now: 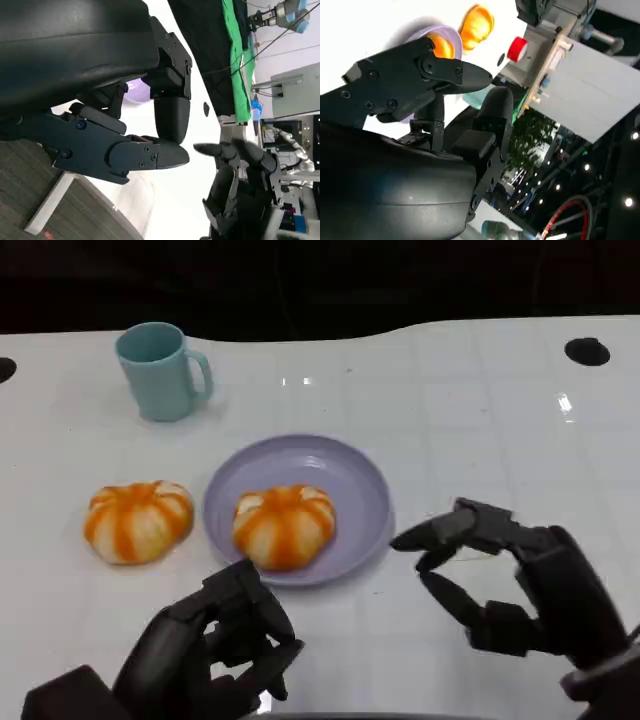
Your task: Grasp the bread from the table and place it into the plate.
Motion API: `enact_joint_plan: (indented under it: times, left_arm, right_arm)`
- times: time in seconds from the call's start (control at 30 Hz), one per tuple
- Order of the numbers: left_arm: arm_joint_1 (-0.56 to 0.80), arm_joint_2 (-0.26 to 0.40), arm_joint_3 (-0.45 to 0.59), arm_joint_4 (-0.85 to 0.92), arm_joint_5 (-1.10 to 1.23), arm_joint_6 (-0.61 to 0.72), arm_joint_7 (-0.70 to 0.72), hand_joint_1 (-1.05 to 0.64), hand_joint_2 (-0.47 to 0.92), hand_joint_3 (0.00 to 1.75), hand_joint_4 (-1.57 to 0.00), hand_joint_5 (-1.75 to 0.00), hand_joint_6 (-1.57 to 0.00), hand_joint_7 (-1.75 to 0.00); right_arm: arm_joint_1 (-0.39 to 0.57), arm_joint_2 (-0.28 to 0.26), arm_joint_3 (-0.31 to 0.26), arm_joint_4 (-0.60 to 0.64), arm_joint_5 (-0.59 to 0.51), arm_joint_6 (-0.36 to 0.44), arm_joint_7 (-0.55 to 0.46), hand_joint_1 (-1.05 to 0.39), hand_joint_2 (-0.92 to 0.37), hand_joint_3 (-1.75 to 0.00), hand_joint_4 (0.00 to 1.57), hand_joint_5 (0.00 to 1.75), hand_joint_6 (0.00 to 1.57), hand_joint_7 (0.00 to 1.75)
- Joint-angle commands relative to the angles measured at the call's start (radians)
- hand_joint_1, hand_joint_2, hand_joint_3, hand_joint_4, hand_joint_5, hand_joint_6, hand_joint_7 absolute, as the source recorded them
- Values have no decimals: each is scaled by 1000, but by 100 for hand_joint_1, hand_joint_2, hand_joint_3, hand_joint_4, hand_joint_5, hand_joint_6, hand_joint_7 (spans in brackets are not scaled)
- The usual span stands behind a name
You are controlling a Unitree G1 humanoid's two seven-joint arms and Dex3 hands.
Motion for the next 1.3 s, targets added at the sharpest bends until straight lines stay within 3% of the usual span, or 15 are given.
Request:
enact_joint_plan:
  times: [0.03,0.23,0.43,0.8,1.3]
  left_arm:
    - [7,11,4,-10,-6,5,4,-56,92,39,-68,-175,-45,-175]
    - [11,9,3,-18,-19,15,2,-54,92,39,-66,-175,-44,-175]
    - [12,24,14,-20,-14,12,-3,-54,92,39,-67,-175,-44,-174]
    - [-4,37,35,25,-27,-17,-14,-54,92,38,-66,-175,-45,-172]
    - [-3,46,33,38,-27,-42,-16,-53,92,38,-68,-175,-47,-173]
  right_arm:
    - [85,-22,-42,-91,60,-3,40,-31,-63,-87,70,151,64,118]
    - [239,-45,-64,-254,109,105,96,-26,-48,-117,77,164,76,135]
    - [300,-17,-60,-261,97,128,98,-28,-52,-116,80,174,70,150]
    - [268,17,-73,-144,26,59,76,-26,-51,-122,88,175,65,160]
    - [224,14,-89,-91,18,40,76,-22,-44,-127,92,175,69,156]
